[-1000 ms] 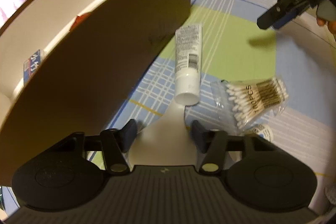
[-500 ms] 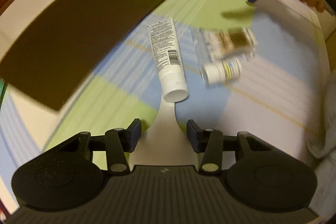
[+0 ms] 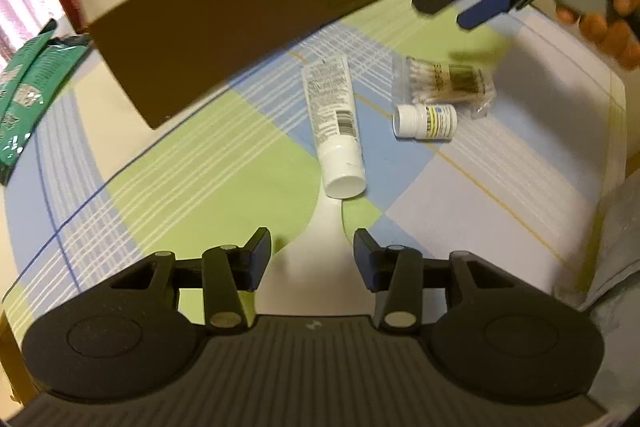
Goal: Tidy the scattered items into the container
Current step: 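Lower the right gripper toward the white tube beside the cotton swabs, then grasp the white tube with the right gripper while the left grasps the white plastic spoon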
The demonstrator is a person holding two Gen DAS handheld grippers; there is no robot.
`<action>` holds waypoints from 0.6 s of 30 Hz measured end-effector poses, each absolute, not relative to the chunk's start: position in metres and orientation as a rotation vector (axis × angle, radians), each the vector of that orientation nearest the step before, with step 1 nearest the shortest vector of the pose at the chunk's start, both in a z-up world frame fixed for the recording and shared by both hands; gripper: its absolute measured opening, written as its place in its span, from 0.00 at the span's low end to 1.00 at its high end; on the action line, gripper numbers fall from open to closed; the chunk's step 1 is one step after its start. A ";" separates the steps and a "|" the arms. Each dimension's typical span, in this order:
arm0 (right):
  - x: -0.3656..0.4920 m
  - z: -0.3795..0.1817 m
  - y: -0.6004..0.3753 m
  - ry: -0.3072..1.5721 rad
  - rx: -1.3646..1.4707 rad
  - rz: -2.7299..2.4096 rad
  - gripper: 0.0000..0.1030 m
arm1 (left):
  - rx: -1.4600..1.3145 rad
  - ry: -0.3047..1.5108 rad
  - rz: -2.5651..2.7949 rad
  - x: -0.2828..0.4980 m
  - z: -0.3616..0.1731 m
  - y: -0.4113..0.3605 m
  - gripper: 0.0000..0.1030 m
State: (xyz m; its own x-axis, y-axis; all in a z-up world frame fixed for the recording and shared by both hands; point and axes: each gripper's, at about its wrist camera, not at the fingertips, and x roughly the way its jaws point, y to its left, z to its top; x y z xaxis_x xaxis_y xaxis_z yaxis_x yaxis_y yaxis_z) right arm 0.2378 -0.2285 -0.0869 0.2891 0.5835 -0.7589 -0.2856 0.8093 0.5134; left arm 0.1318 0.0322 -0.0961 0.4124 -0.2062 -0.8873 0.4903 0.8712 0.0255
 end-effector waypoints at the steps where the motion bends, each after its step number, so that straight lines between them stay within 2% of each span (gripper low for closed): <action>1: 0.236 -0.086 -0.223 1.142 0.289 0.605 1.00 | 0.299 1.051 -0.437 0.129 -0.092 0.034 0.39; 8: 0.219 -0.081 -0.193 1.142 0.231 0.670 1.00 | 0.185 1.027 -0.304 0.110 -0.074 0.078 0.39; 11: 0.216 -0.085 -0.180 1.167 0.216 0.684 0.83 | 0.141 1.039 -0.213 0.104 -0.075 0.099 0.39; 17: 0.214 -0.094 -0.143 1.203 0.146 0.656 0.82 | 0.057 1.053 -0.130 0.094 -0.078 0.131 0.39; 18: 0.216 -0.096 -0.138 1.208 0.135 0.634 0.74 | 0.049 1.053 -0.127 0.093 -0.079 0.135 0.39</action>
